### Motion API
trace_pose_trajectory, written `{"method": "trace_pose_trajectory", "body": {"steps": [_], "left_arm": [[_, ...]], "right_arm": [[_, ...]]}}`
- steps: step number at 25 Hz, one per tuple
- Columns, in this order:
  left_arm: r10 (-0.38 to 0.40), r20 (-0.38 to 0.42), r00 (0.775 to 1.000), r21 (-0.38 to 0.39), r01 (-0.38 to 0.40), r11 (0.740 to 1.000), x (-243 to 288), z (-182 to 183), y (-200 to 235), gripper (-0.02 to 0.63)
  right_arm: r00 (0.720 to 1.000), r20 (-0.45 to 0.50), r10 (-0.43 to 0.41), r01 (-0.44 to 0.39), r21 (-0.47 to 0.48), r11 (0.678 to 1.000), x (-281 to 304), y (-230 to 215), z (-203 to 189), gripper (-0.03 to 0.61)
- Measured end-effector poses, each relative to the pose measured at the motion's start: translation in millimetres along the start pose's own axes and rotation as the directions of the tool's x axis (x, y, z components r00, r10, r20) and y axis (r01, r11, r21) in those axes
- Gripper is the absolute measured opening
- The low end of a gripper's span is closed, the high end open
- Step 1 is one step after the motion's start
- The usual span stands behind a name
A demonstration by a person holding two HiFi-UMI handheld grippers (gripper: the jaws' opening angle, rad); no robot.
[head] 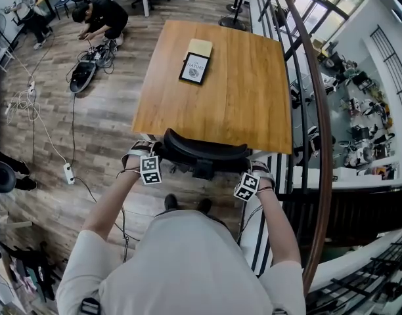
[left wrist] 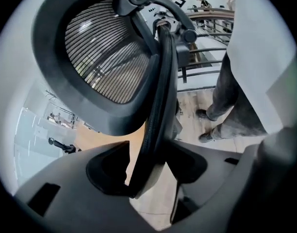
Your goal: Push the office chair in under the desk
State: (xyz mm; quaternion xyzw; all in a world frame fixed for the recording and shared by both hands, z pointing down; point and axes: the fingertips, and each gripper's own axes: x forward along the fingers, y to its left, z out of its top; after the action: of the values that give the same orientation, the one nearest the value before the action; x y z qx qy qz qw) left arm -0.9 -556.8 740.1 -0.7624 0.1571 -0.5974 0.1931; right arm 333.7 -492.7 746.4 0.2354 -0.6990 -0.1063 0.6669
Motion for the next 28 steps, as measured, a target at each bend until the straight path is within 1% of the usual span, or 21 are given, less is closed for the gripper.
{"method": "trace_pose_trajectory", "body": {"steps": [3, 7, 13, 16, 18, 21, 24, 26, 28], "left_arm": [[-0.003, 0.004, 1.000, 0.012, 0.003, 1.000, -8, 4, -2, 0.225], [-0.003, 0.015, 1.000, 0.006, 0.003, 1.000, -21, 9, -2, 0.232], [-0.006, 0.039, 0.999, 0.018, 0.005, 1.000, -47, 19, 7, 0.233], [0.001, 0.070, 0.998, -0.018, 0.000, 1.000, -62, 28, 15, 0.233], [0.019, 0.116, 0.993, -0.081, -0.010, 0.997, -73, 36, 23, 0.232], [0.060, 0.191, 0.980, -0.207, -0.020, 0.978, -91, 49, 37, 0.219], [0.111, 0.246, 0.963, -0.315, -0.029, 0.949, -106, 59, 49, 0.206], [0.147, 0.288, 0.946, -0.394, -0.023, 0.919, -116, 65, 57, 0.193], [0.181, 0.334, 0.925, -0.480, 0.002, 0.877, -128, 70, 64, 0.173]], "right_arm": [[1.000, 0.008, -0.014, 0.014, 0.018, 1.000, -10, -1, 0, 0.213], [0.999, 0.032, -0.018, 0.016, 0.064, 0.998, -25, -2, -3, 0.218], [0.993, 0.120, -0.002, -0.020, 0.185, 0.983, -57, -11, 5, 0.218], [0.987, 0.162, -0.011, -0.027, 0.236, 0.971, -72, -19, 10, 0.218], [0.979, 0.201, -0.035, -0.026, 0.291, 0.956, -83, -28, 16, 0.218], [0.960, 0.265, -0.092, -0.025, 0.406, 0.914, -103, -44, 23, 0.218], [0.940, 0.300, -0.163, -0.020, 0.524, 0.852, -120, -61, 23, 0.218], [0.920, 0.327, -0.213, -0.029, 0.601, 0.798, -130, -72, 21, 0.216], [0.892, 0.369, -0.262, -0.059, 0.670, 0.740, -141, -81, 22, 0.213]]}}
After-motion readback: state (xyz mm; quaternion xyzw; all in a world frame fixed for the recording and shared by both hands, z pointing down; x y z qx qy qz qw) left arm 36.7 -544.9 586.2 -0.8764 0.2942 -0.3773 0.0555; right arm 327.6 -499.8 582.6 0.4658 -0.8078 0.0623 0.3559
